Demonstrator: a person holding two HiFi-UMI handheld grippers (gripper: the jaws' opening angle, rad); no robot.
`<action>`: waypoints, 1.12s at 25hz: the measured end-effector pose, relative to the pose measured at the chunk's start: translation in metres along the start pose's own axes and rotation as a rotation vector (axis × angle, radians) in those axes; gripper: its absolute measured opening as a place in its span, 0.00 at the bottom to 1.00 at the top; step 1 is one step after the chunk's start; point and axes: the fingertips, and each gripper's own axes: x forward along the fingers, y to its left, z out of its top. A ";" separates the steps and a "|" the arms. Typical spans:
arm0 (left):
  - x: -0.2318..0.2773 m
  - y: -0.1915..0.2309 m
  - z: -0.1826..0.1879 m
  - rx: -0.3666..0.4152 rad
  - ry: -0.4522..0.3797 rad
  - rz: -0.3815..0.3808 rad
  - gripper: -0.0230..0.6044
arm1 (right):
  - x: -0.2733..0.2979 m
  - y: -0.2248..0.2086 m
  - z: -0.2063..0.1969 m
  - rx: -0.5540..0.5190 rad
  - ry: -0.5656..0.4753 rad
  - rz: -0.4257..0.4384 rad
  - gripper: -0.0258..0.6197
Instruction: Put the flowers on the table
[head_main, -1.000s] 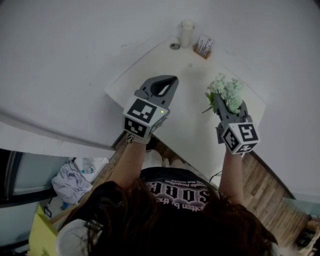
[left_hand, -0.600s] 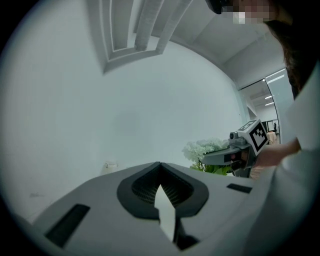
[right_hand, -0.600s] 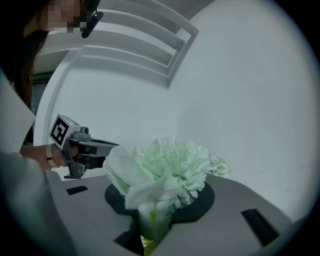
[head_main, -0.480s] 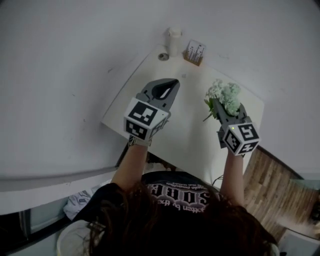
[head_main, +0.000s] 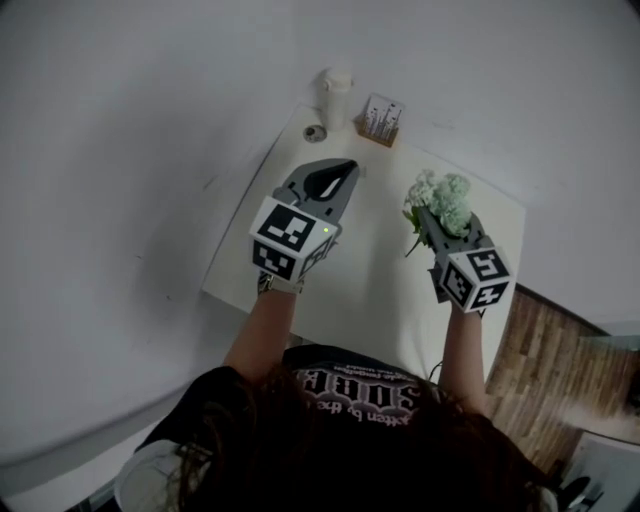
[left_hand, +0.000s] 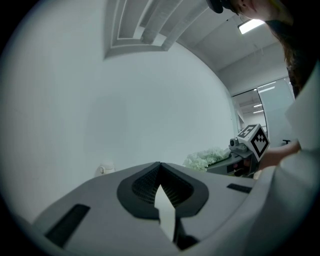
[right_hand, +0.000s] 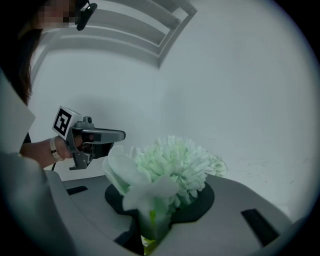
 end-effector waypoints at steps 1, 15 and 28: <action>0.003 0.005 -0.001 -0.002 0.000 -0.006 0.04 | 0.005 -0.001 0.000 -0.001 0.005 -0.004 0.23; 0.031 0.054 -0.021 -0.025 0.045 -0.061 0.04 | 0.088 -0.008 -0.002 -0.019 0.050 0.008 0.25; 0.038 0.096 -0.049 -0.067 0.085 -0.075 0.04 | 0.168 0.002 -0.046 -0.036 0.142 0.072 0.26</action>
